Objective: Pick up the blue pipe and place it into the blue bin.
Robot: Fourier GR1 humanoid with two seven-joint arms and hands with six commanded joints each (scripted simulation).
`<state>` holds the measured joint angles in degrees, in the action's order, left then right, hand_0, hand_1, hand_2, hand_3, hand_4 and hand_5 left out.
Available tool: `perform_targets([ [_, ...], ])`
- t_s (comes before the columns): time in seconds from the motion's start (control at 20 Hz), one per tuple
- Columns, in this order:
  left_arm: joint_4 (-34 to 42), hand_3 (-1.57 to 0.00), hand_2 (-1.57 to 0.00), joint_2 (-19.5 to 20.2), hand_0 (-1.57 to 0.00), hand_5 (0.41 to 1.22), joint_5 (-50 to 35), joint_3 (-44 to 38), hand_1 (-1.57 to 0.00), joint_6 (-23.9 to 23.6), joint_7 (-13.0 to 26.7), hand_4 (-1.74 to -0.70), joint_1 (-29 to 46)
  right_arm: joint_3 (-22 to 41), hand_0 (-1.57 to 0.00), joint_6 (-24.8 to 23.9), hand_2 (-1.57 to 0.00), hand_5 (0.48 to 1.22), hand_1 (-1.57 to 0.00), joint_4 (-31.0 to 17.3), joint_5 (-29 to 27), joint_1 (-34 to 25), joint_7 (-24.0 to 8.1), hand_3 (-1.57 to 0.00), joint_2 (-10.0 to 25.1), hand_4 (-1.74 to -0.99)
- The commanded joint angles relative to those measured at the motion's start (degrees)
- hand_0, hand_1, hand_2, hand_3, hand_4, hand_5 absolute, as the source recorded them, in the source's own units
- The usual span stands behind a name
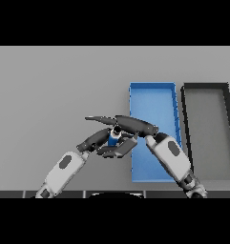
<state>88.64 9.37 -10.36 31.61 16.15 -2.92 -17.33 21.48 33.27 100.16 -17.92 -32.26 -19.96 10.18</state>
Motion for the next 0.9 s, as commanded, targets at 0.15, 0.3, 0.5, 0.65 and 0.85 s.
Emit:
perform_targets([
  [0.15,0.63,-0.74,-0.87,2.85,-0.99,1.221,6.70,1.44,-0.90,-1.94,1.26,-1.59,-1.44,0.60,-0.48,1.94,-0.50,0.538,-0.50,-2.83,-0.28,-2.84,-0.80,-0.37,-0.83,-1.390],
  [0.3,1.50,-0.62,-0.99,1.75,-1.03,1.192,6.17,1.16,-1.01,-2.99,-0.48,-1.66,-0.27,1.48,-1.01,2.21,-1.02,0.604,-1.02,-3.04,-3.60,-3.30,-2.43,-0.83,-2.18,-1.541],
  [0.5,2.28,-0.53,-1.33,-0.28,-1.35,1.209,0.79,-0.41,-1.34,-1.88,-0.55,-1.71,0.45,1.56,-1.34,0.57,-1.35,0.891,-1.35,-3.18,-3.55,-2.17,-0.44,-1.27,-3.14,-1.464],
  [0.65,1.39,-0.59,-1.45,0.67,-1.46,1.215,1.49,-0.29,-1.45,-1.82,-1.59,-1.72,0.18,1.68,-1.45,1.02,-1.46,1.052,-1.46,-1.89,0.74,-0.86,2.75,-1.42,-2.53,-1.459],
  [0.85,1.67,-0.51,-1.52,1.74,-1.50,1.219,2.68,1.25,-1.36,-2.86,-1.45,-1.73,-0.60,1.53,-1.52,1.79,-1.52,1.152,-1.52,-2.27,1.07,-0.52,2.86,-1.51,-4.75,-1.473],
])
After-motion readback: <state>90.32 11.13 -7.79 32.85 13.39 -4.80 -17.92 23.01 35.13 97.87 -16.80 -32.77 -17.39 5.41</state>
